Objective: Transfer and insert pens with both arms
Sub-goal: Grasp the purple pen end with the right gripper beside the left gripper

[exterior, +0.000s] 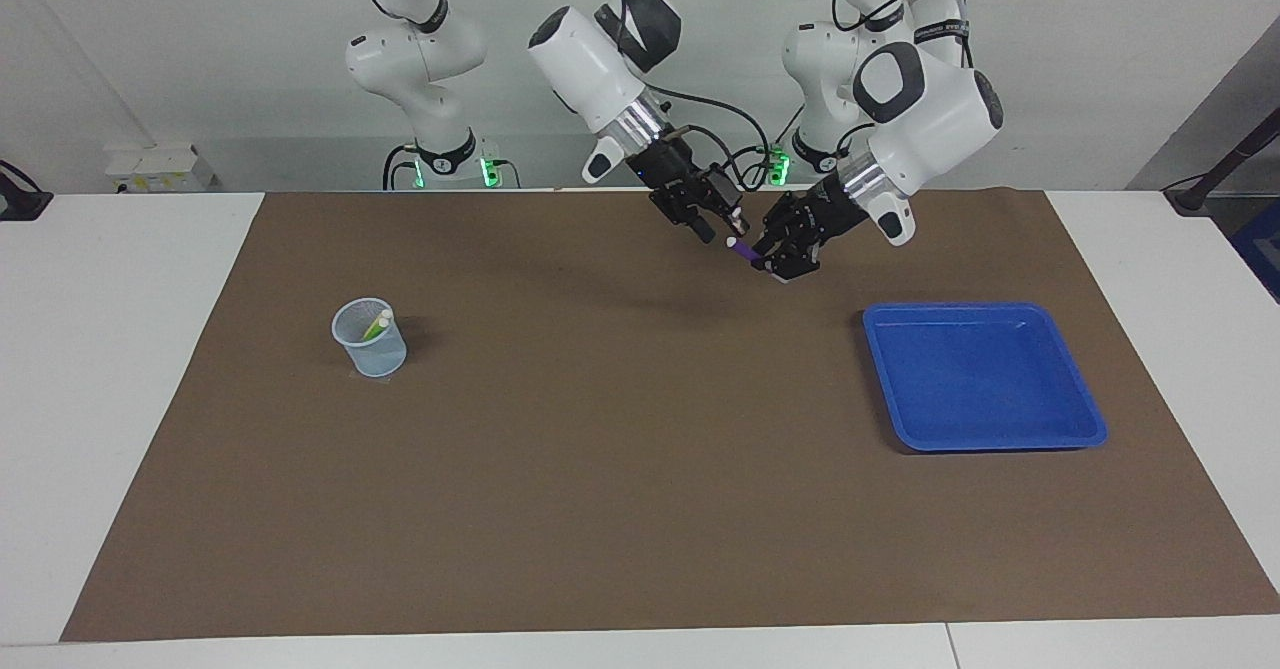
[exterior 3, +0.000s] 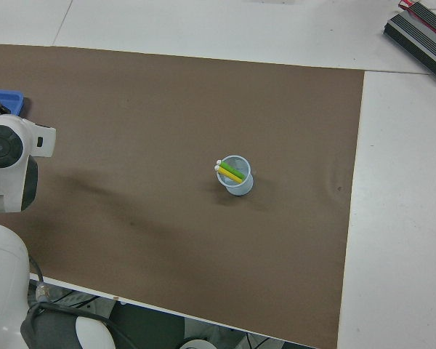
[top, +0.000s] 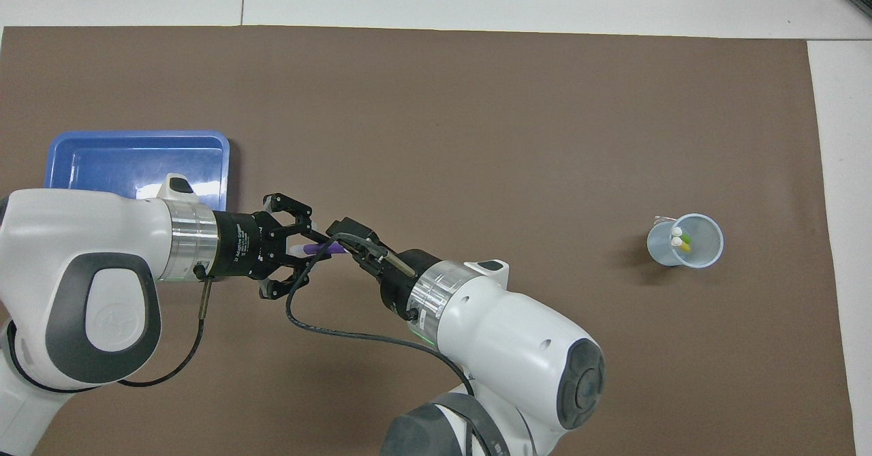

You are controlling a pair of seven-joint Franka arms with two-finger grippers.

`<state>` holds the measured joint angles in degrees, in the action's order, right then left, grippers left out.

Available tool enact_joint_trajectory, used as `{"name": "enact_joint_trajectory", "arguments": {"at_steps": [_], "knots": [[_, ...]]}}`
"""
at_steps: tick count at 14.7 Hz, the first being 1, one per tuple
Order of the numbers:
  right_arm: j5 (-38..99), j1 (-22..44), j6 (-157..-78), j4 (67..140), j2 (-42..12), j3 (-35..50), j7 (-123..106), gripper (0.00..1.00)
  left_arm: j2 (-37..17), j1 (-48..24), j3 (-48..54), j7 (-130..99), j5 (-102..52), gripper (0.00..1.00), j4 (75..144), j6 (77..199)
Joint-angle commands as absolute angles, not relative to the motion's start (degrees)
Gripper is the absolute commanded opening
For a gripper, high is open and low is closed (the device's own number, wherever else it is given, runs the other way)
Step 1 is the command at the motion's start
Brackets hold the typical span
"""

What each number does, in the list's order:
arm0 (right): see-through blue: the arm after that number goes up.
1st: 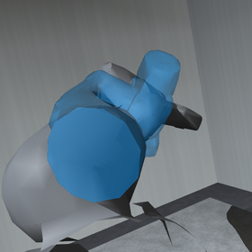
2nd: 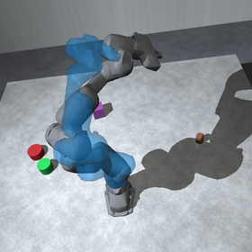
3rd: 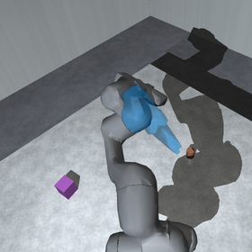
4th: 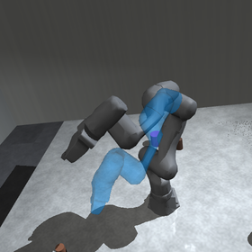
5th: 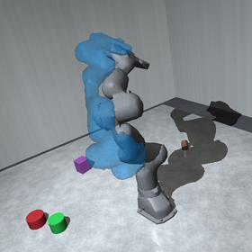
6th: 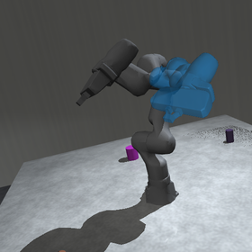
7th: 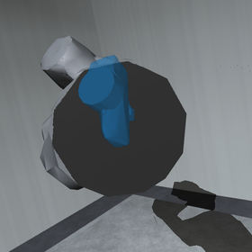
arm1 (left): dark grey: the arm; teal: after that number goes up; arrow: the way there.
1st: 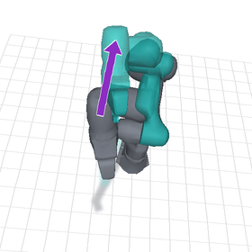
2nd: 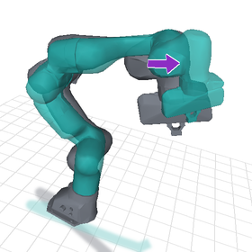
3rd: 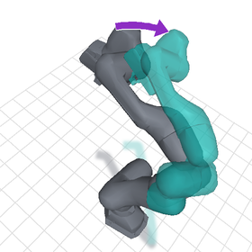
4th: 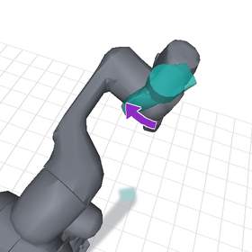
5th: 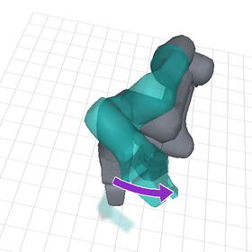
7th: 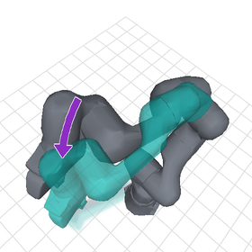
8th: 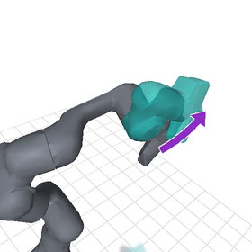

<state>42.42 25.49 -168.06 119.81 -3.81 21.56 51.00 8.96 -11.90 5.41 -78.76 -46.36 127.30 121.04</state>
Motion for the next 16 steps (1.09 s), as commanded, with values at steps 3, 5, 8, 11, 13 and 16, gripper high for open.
{"name": "enact_joint_trajectory", "arguments": {"at_steps": [3, 5, 8, 11, 13, 16], "knots": [[43.77, 25.40, -168.75, 118.39, -5.01, 21.62, 50.89, 0.73, 11.43, -13.01, 4.66, -79.63, -48.08, 0.00, 129.90, 121.46], [43.68, 25.49, -168.93, 118.30, -5.10, 21.62, 50.89, 0.65, 11.43, -13.01, 4.66, -79.63, -48.08, 0.00, 129.82, 121.20], [43.77, 26.28, -168.93, 118.21, -5.19, 21.62, 50.98, 0.62, 11.43, -12.92, 4.66, -79.63, -48.16, 0.00, 129.81, 121.03], [43.68, 26.37, -168.84, 118.21, -5.19, 21.62, 50.98, 0.62, 11.43, -12.75, 4.66, -79.63, -48.43, 0.00, 129.73, 120.59], [43.77, 26.80, -168.84, 118.39, -5.71, 21.62, 50.89, 0.60, 11.43, -12.57, 4.66, -79.63, -48.52, 0.00, 129.73, 120.32], [43.77, 26.89, -169.28, 118.21, -5.80, 21.62, 50.89, 0.45, 11.51, -12.39, 4.57, -79.63, -48.52, 0.00, 129.55, 119.71]]}}
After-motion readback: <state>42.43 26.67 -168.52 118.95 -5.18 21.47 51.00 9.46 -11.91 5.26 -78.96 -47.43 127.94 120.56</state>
